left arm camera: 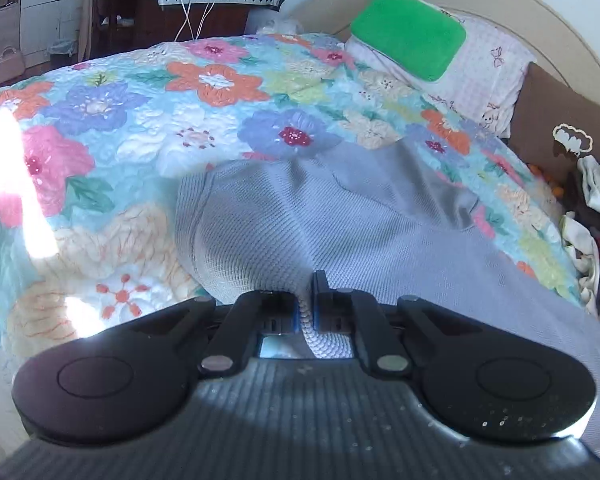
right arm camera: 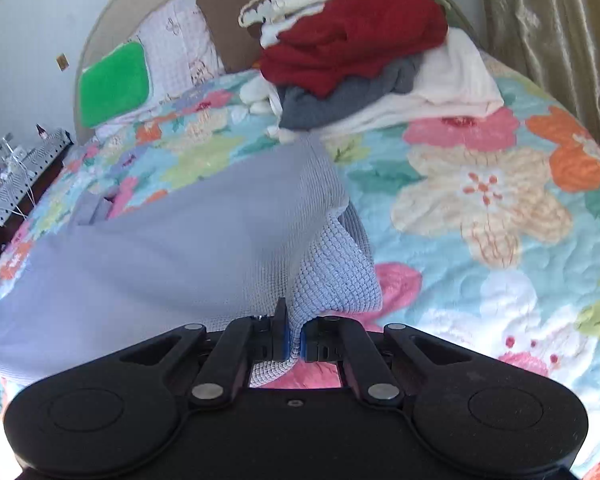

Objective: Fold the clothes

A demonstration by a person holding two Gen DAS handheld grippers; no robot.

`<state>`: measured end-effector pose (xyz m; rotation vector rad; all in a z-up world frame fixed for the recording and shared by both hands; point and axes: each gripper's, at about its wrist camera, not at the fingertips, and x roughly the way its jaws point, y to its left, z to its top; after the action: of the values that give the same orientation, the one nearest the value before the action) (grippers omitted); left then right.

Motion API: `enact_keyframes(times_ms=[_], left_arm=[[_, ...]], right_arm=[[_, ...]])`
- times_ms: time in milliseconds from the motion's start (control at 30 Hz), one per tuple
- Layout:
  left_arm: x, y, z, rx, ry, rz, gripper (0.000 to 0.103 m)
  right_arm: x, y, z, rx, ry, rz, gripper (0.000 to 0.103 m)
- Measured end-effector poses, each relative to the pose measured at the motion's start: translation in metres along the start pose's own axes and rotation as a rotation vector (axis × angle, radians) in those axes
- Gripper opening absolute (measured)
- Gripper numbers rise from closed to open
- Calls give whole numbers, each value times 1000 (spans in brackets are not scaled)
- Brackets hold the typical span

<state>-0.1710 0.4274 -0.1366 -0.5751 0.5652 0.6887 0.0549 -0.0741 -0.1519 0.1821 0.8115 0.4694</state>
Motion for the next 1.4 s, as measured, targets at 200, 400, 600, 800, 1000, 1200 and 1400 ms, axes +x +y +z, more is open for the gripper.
enact_keyframes(times_ms=[200,400,600,800,1000,1200,1400], left_arm=[[17,9,-11,-17,117,50,9],[3,13,-1,23,129,50,10],[-15,41,8,-113,119,-16,11],[0,56,5,-240,144,-36,17],[39,88,3,-557,215,-98,33],[40,56,19,-421,118,-16,17],[-23,2,28,58,-149,181,13]], right_arm=[[9,-6,-16,-29,93,-48,5],[13,-2,-30,-87,104,-92,7],[1,0,-23,-130,113,-124,10],[-1,14,-25,-199,86,-190,10],[-4,14,-14,-182,73,-185,10],[-6,22,-9,-220,76,-180,10],[-20,18,-4,-183,53,-102,10]])
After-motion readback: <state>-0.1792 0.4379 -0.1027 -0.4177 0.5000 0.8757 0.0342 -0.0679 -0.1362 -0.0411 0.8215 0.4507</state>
